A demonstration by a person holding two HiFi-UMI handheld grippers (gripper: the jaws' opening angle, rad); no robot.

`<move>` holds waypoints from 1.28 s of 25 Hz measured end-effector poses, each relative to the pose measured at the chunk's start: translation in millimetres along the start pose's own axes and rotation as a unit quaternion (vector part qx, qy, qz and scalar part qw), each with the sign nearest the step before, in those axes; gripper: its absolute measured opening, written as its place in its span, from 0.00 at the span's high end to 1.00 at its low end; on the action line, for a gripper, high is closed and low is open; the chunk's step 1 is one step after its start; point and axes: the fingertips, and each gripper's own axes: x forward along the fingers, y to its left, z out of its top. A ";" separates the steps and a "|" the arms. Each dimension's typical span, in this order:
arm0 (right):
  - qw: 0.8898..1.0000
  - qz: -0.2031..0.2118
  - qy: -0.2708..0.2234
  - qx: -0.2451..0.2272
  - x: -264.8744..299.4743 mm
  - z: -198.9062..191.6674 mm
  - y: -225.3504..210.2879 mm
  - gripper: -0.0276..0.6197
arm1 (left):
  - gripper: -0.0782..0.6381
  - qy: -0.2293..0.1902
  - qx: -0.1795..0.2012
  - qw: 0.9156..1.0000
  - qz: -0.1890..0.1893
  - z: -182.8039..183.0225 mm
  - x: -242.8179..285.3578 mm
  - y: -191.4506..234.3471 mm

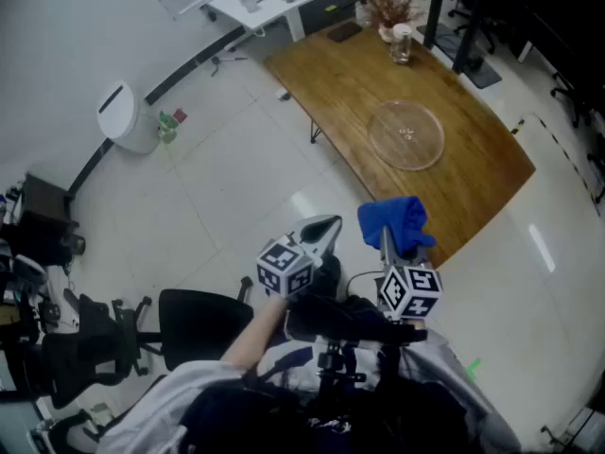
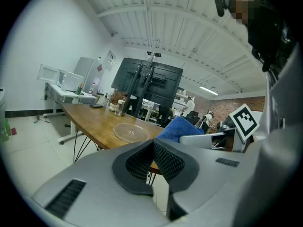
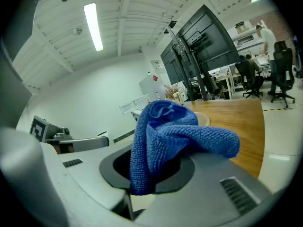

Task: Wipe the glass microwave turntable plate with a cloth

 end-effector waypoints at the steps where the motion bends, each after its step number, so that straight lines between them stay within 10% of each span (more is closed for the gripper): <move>1: 1.000 -0.003 -0.002 0.000 3.8 2.7 -3.6 0.84 | 0.89 0.001 0.000 1.000 -0.004 1.1 5.9 2.9; 12: 0.990 -0.128 -0.037 0.051 52.2 51.1 -85.5 0.84 | 0.89 0.006 0.022 0.997 -0.071 54.3 89.7 67.9; 22: 0.979 -0.189 -0.030 0.065 115.2 66.6 -70.6 0.84 | 0.89 0.013 -0.008 0.996 -0.093 97.7 125.3 175.3; 32: 0.947 -0.304 -0.014 0.105 92.5 47.4 -72.9 0.84 | 0.89 0.076 -0.030 0.977 -0.195 77.7 184.0 177.7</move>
